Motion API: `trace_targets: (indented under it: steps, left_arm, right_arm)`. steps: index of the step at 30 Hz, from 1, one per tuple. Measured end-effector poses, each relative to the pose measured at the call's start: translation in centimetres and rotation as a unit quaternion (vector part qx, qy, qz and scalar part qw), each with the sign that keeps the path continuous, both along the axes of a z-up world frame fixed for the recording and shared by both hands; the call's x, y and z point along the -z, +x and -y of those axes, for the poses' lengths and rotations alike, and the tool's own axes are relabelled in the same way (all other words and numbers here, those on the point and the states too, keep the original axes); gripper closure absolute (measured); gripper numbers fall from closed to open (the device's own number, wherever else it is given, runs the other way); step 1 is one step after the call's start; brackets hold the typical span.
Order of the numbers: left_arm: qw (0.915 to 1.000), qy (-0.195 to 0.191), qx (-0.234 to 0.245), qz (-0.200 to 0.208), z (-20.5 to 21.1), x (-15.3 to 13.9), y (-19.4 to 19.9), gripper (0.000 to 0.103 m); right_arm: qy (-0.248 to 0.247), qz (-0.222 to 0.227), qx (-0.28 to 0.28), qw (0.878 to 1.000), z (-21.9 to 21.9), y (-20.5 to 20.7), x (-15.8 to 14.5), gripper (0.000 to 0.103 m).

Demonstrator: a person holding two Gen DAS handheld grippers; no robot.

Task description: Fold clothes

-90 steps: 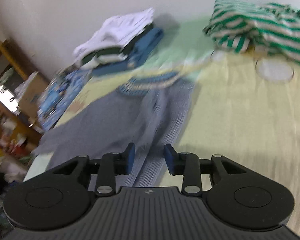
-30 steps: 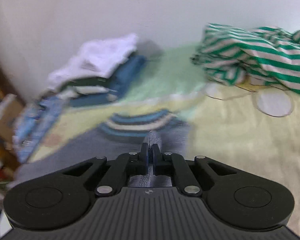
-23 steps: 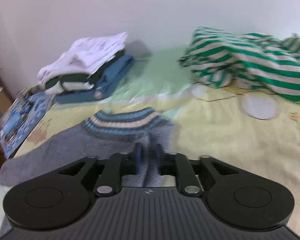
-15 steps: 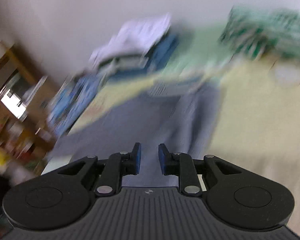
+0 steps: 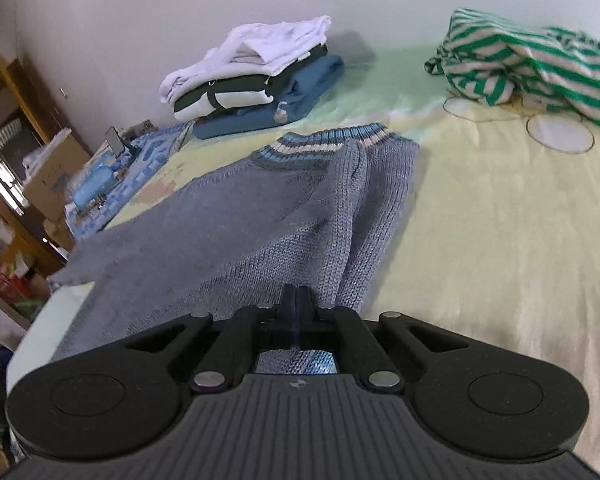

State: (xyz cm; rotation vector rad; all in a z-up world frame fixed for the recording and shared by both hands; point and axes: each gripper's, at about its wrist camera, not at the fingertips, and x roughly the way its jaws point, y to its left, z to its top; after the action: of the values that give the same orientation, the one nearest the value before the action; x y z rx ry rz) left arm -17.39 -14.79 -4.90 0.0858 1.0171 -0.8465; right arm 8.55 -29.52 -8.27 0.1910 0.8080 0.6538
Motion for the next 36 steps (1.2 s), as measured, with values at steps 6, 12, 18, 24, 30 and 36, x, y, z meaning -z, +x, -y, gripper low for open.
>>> trace_targets:
  steps: [6,12,18,24,30,36]
  left_arm:
    - [0.9994,0.002,0.018,0.030,1.3,-0.1,-0.3,0.031]
    - [0.9986,-0.021,-0.019,0.044,-0.4,-0.9,0.2,0.033]
    - [0.9985,-0.021,0.001,0.050,-1.4,-0.5,0.6,0.035]
    - [0.9936,-0.057,-0.025,0.094,-5.9,-2.7,1.1,0.015]
    - [0.9737,-0.055,-0.203,0.088,-15.4,-2.7,4.4,0.018]
    - [0.8976,-0.067,-0.434,0.040,-26.7,-2.3,7.8,0.021]
  right_arm:
    - [-0.009,0.003,0.009,1.000,-0.3,0.1,0.0,0.103]
    - [-0.052,0.033,-0.001,0.998,-1.3,-0.9,-0.4,0.103]
    - [-0.073,0.043,0.009,0.996,-1.7,-1.3,-0.5,0.103]
    - [-0.058,0.008,0.030,0.998,-2.3,-3.1,-3.7,0.098]
    - [-0.088,-0.063,-0.008,0.994,-4.3,-9.9,-2.8,0.091]
    - [-0.111,-0.026,0.069,0.991,-5.1,-13.9,-3.4,0.090]
